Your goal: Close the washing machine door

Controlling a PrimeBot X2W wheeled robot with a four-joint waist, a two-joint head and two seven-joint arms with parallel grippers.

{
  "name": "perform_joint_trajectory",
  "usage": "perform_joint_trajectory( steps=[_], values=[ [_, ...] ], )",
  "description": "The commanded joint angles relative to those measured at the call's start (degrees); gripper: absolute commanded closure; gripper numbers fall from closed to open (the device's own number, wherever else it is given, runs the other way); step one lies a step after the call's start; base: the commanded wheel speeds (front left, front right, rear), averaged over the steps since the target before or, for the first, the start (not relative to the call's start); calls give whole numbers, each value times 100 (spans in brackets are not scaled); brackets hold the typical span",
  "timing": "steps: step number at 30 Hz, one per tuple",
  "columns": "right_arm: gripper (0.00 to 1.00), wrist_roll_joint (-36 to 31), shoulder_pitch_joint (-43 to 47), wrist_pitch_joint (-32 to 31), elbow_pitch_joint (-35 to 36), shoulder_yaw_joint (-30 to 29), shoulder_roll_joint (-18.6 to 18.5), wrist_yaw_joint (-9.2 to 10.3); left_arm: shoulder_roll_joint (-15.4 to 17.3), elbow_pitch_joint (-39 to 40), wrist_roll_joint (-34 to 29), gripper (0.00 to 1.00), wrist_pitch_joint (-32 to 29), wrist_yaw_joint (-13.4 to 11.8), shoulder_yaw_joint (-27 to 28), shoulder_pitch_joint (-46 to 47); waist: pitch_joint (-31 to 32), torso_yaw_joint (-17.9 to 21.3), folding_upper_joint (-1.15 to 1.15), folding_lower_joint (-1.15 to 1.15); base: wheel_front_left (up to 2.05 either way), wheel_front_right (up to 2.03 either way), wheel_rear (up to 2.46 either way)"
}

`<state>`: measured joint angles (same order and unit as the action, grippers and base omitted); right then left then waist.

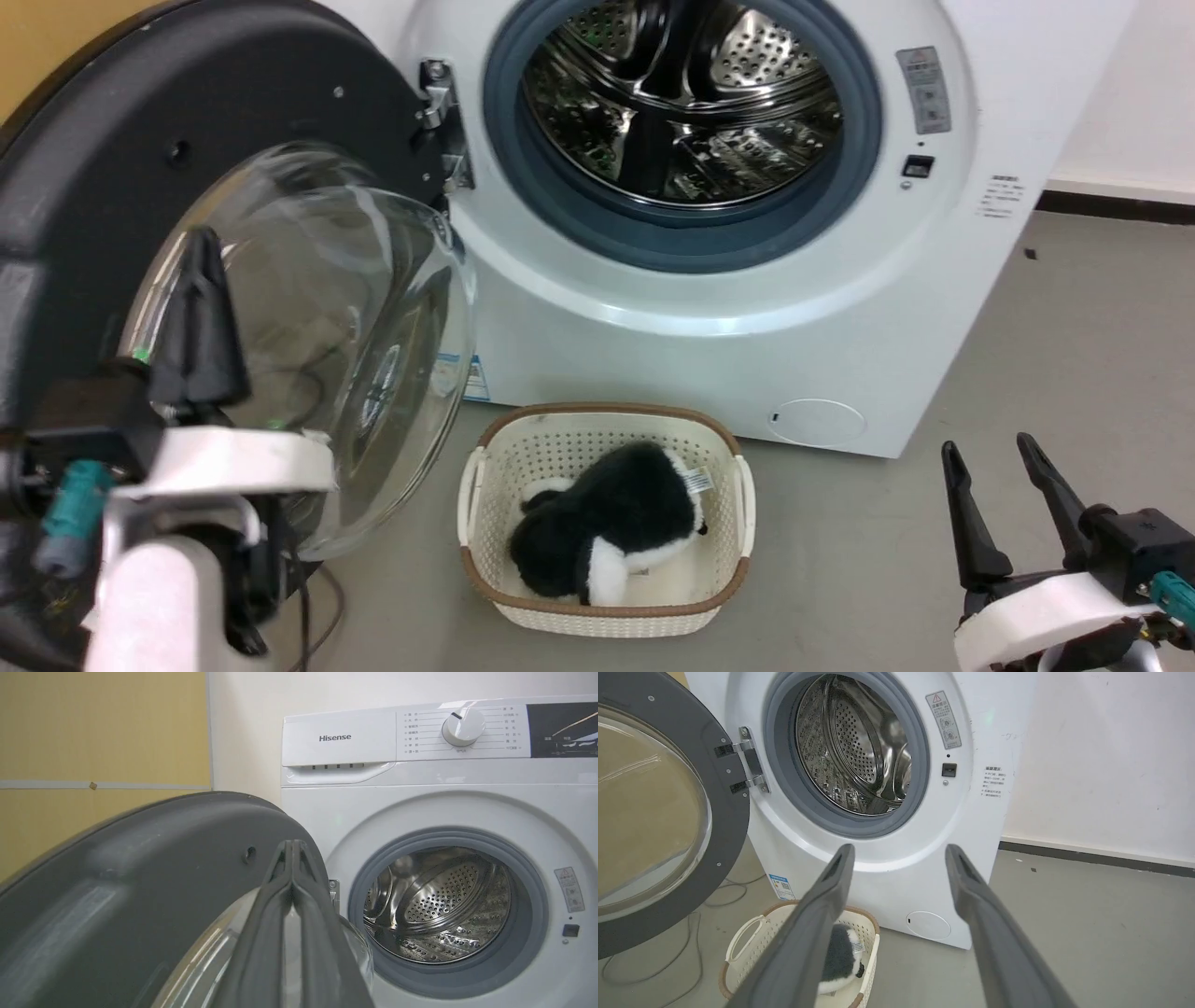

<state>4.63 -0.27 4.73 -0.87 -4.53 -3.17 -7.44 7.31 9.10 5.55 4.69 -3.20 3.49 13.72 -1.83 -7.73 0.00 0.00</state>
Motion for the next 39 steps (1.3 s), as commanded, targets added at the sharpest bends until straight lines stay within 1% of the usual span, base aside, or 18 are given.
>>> perform_joint_trajectory(
  steps=[1,7,13,18,25,26,31,35,39],
  values=[
    [0,40,-40,63,-13,-37,10,-2,38,58,64,100,67,52,101,201,-16,-85,0,0,0,0,0],
    [0,117,-39,147,-40,-123,12,-2,172,-32,314,100,151,284,521,681,-42,-309,0,0,0,0,0],
    [0,174,-10,218,-67,-244,13,-2,373,-394,757,100,134,411,871,946,-79,-497,0,0,0,0,0],
    [0,212,-6,278,-114,-332,15,-2,510,-559,1116,100,55,441,1192,1106,-114,-670,0,0,0,0,0],
    [0,275,-25,362,-168,-394,16,-3,563,-978,1994,100,-368,395,1765,1289,-152,-895,0,0,0,0,0],
    [0,275,-25,362,-168,-394,16,-3,563,-978,1994,100,-368,395,1765,1289,-152,-895,0,0,0,0,0],
    [0,314,-35,422,-185,-432,17,-3,551,-1421,2828,100,-852,350,2268,1344,-183,-1016,0,0,0,0,0],
    [0,333,-23,470,-195,-489,18,-3,488,-1759,3614,100,-1402,448,2588,1343,-212,-1116,0,0,0,0,0],
    [0,343,-31,517,-200,-529,19,-3,438,-1991,4241,100,-2042,616,2735,1179,-256,-1197,0,0,0,0,0]
  ],
)
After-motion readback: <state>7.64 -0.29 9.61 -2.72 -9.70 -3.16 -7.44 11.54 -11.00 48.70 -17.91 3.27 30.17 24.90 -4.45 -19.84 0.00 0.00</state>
